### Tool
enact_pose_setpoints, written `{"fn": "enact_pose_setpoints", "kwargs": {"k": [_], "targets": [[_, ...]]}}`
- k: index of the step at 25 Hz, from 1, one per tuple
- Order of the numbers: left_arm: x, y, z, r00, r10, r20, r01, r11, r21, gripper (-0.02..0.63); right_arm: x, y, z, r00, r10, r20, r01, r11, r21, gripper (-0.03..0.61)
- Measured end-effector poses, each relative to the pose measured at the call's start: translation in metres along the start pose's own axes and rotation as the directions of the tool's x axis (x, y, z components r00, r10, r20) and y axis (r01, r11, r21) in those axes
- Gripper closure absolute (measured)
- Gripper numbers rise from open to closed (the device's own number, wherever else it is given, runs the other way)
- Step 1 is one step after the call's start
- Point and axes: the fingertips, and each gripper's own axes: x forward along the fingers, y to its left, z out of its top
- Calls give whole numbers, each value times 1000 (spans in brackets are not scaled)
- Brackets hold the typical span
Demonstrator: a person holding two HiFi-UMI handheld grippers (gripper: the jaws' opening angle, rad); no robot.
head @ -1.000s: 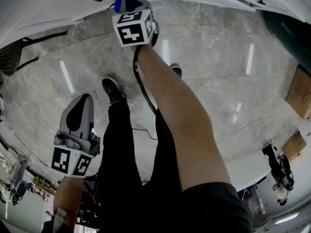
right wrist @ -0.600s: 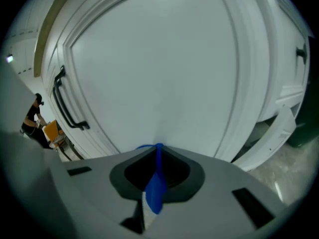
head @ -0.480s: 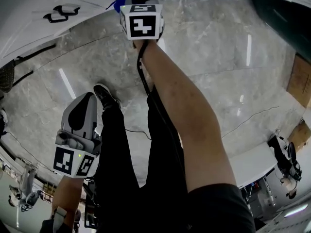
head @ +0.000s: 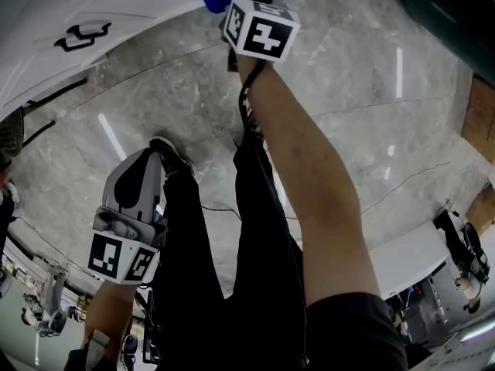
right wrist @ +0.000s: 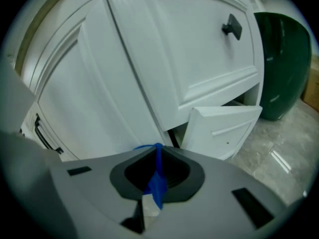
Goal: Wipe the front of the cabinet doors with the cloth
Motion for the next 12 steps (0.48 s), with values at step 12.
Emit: {"fn": "enact_pose_setpoints", "kwargs": {"k": [12], "targets": [[-59,76,-10,996,81,35,-79,996,-49,615,7,64,-58,1000,1,-4,-1,992,127,549]]}}
